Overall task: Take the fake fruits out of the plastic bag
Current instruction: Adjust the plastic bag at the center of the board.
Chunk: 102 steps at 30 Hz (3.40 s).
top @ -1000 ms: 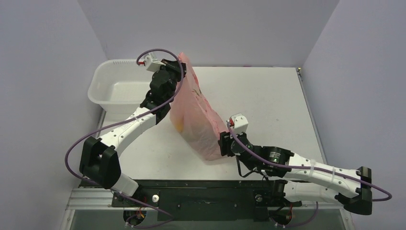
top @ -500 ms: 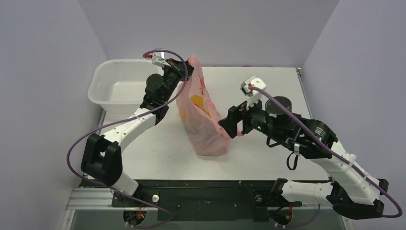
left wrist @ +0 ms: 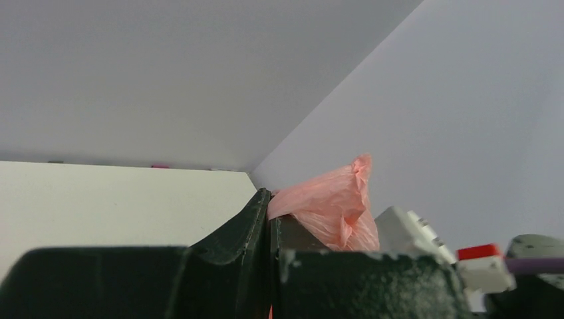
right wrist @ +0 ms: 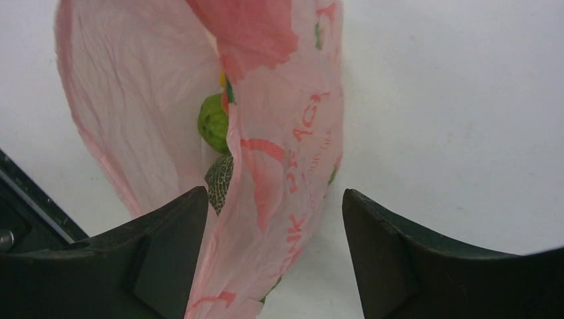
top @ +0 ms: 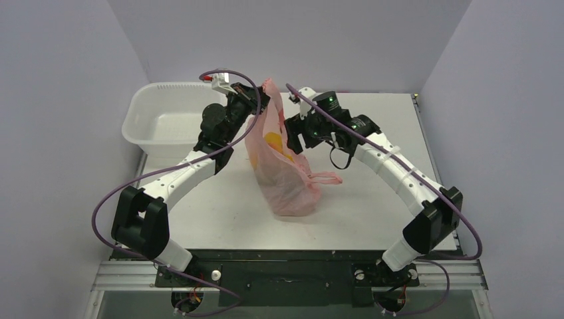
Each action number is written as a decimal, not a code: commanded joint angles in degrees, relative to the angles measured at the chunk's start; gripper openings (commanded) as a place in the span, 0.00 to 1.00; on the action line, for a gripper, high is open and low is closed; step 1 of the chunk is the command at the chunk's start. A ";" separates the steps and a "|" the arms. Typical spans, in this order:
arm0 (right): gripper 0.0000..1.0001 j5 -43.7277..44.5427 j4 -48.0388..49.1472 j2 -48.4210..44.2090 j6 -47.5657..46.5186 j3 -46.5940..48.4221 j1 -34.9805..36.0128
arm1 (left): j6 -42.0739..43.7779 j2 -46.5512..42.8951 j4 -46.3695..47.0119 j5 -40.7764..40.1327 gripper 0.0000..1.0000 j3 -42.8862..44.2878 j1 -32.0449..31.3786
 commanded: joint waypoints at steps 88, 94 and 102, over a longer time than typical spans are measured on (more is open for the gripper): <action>0.68 20.29 13.85 -8.80 11.47 -16.41 -8.94 | 7.09 -22.70 -52.05 7.79 0.56 -8.15 1.76; 0.83 25.45 6.53 -18.01 20.60 -16.52 -8.76 | 21.76 -22.33 -63.70 4.92 0.63 3.64 -1.79; 0.86 20.18 3.16 -29.74 33.74 -23.03 -8.22 | 39.83 -16.50 -68.58 2.34 0.68 17.85 -11.68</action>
